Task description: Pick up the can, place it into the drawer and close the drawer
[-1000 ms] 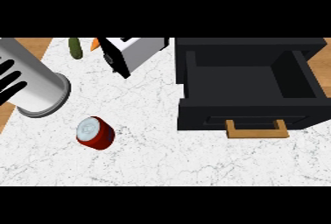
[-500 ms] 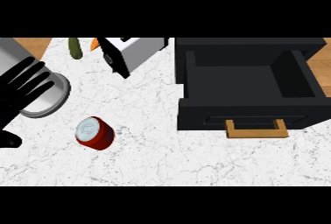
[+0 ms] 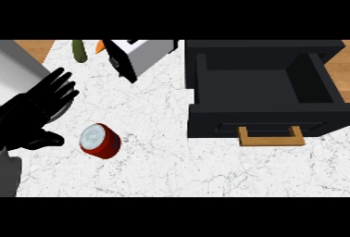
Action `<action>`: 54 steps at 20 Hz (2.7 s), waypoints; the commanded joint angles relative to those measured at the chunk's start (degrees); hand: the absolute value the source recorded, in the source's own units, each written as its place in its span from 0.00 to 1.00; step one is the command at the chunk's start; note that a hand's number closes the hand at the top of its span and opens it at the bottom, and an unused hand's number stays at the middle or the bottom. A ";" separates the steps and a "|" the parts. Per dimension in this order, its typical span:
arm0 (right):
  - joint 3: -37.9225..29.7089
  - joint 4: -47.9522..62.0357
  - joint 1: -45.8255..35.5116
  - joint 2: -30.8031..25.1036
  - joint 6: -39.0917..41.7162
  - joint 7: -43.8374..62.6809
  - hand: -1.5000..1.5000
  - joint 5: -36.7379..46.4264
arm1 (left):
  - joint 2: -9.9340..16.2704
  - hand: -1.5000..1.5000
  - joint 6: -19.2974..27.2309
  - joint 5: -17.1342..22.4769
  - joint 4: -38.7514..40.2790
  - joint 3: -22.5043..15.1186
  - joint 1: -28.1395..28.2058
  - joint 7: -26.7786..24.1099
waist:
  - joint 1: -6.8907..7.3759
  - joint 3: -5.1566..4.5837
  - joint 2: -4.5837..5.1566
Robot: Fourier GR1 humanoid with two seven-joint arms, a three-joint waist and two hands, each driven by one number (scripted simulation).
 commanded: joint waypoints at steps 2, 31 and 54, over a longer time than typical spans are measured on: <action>-3.94 0.44 0.21 -0.31 2.78 1.08 0.00 -3.72 | -1.73 0.00 -2.11 -3.73 3.59 -1.39 0.74 -4.55 | 0.08 0.00 -0.01; -9.93 -2.46 0.36 5.86 9.35 3.61 0.00 -4.51 | -2.47 0.00 -10.44 -20.56 39.17 -0.25 3.55 -37.13 | 0.14 0.00 -0.02; -13.85 -3.78 0.72 4.42 12.28 7.51 0.00 -10.75 | -5.53 1.00 -14.39 -18.69 65.98 3.48 -11.09 -47.50 | -0.36 -0.04 0.10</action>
